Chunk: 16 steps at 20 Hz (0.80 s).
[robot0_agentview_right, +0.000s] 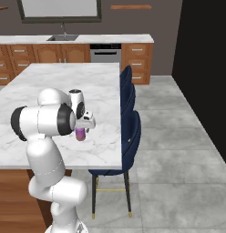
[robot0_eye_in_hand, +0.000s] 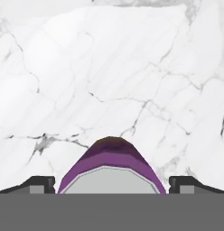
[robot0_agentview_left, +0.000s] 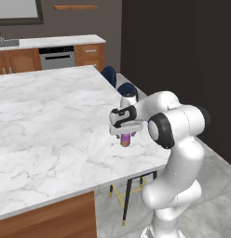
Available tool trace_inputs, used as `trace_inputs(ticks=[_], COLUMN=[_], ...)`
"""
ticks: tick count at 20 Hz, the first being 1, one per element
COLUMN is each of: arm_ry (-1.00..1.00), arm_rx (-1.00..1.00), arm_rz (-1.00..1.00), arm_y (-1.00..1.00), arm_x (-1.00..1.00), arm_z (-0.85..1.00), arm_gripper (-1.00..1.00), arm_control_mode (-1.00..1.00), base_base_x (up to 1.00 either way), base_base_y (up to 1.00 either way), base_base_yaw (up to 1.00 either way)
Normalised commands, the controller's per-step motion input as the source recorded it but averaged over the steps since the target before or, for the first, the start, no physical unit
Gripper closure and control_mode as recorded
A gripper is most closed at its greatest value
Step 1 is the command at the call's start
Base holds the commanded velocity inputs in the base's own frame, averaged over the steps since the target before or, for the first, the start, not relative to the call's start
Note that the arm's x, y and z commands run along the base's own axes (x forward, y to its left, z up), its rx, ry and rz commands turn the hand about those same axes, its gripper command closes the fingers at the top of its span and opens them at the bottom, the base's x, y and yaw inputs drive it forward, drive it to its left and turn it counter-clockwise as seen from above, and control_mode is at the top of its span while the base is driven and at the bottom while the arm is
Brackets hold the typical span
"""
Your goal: Four empty soda cans are scattered around the kitchen. Gather all the cans and cluster them next to the stove for recycling.
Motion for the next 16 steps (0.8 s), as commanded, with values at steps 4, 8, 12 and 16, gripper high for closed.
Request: trace_inputs(ticks=[4,8,12,16], arm_ry=[0.04,0.01,-0.01,-0.09], arm_rx=[0.0,0.0,0.0,-0.02], arm_rz=[-0.01,0.0,0.0,0.0], arm_y=[0.0,0.0,0.0,-0.05], arm_x=[0.0,0.0,-0.05,-0.28], arm_z=[-0.03,0.0,0.03,0.2], arm_gripper=[1.0,1.0,1.0,1.0], arm_control_mode=[-1.0,-1.0,-1.0,-1.0], base_base_x=[0.0,0.0,0.0,0.0], base_base_y=[0.0,0.0,0.0,0.0], base_base_yaw=[0.0,0.0,0.0,0.0])
